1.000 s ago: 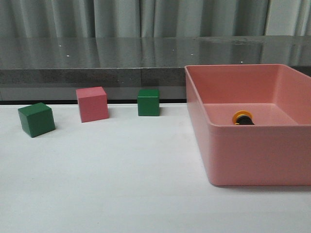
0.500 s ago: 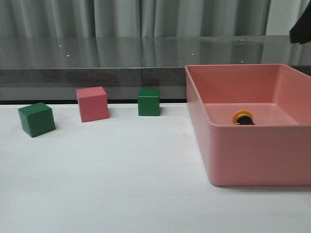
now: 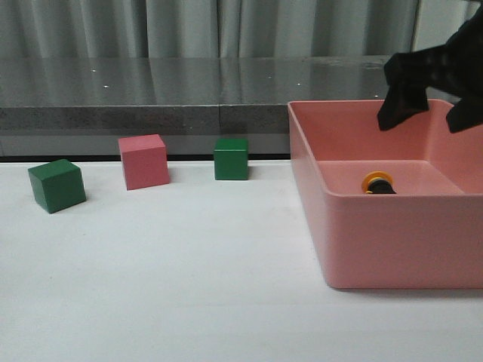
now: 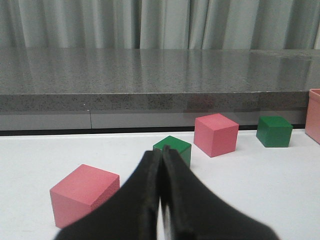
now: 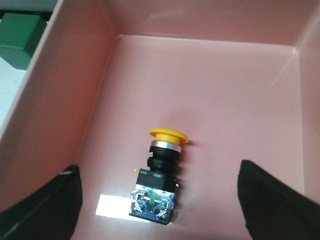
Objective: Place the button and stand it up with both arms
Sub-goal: 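Lower the right gripper into the pink bin around the yellow button, then grasp the button base and lift it out of the bin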
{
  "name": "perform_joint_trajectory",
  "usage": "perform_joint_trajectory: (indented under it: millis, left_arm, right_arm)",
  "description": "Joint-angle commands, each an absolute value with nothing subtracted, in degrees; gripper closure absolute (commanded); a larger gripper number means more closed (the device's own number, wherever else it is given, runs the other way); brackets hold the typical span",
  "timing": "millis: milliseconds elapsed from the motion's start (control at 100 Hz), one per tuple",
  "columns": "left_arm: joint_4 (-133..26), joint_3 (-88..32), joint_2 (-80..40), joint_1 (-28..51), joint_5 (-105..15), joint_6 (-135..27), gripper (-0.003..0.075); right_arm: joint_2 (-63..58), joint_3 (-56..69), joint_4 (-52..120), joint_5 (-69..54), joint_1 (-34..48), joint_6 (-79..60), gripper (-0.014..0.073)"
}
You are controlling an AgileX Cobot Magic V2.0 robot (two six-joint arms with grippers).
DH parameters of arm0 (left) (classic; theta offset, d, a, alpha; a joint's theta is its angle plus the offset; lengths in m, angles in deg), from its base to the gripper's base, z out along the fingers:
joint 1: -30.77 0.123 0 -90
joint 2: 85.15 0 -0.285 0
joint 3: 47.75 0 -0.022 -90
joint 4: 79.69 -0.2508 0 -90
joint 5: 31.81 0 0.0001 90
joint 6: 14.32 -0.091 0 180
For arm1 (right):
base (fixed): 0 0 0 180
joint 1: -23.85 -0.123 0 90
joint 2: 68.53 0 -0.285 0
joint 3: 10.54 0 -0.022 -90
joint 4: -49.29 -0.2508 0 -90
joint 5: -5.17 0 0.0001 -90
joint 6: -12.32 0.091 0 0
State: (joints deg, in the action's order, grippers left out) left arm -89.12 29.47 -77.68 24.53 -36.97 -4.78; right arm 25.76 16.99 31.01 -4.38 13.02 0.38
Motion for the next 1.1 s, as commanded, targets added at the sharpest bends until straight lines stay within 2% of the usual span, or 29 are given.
perform_joint_trajectory:
  millis: [0,210,540,590,630,780,850,1090]
  left_arm:
    - [-88.61,32.01,-79.39,24.06,-32.66,-4.35,0.0740]
    - [-88.61,32.01,-79.39,24.06,-32.66,-4.35,0.0740]
    - [-88.61,32.01,-79.39,24.06,-32.66,-4.35,0.0739]
    - [-88.61,32.01,-79.39,24.06,-32.66,-4.35,0.0740]
    - [-88.61,32.01,-79.39,24.06,-32.66,-4.35,0.0740]
    - [-88.61,32.01,-79.39,24.06,-32.66,-4.35,0.0740]
    - [-88.61,32.01,-79.39,24.06,-32.66,-4.35,0.0740]
    - [-88.61,32.01,-79.39,24.06,-32.66,-4.35,0.0740]
  right_arm:
    - [26.86,14.89,30.44,0.75,12.25,-0.55,-0.0037]
    - [33.83,14.83,30.50,5.17,10.36,-0.80,-0.0037]
    - [40.79,13.02,30.50,4.49,10.36,-0.97,-0.0031]
    - [40.73,12.97,30.50,4.41,10.36,-0.97,0.0013]
    - [40.73,12.97,30.50,4.23,10.36,-0.97,0.0091]
    - [40.66,12.97,30.50,1.35,10.36,-0.97,0.0526]
    - [40.32,12.97,30.50,-0.42,10.36,-0.97,0.0657]
    - [32.04,12.65,30.50,-2.66,9.07,-2.27,0.0651]
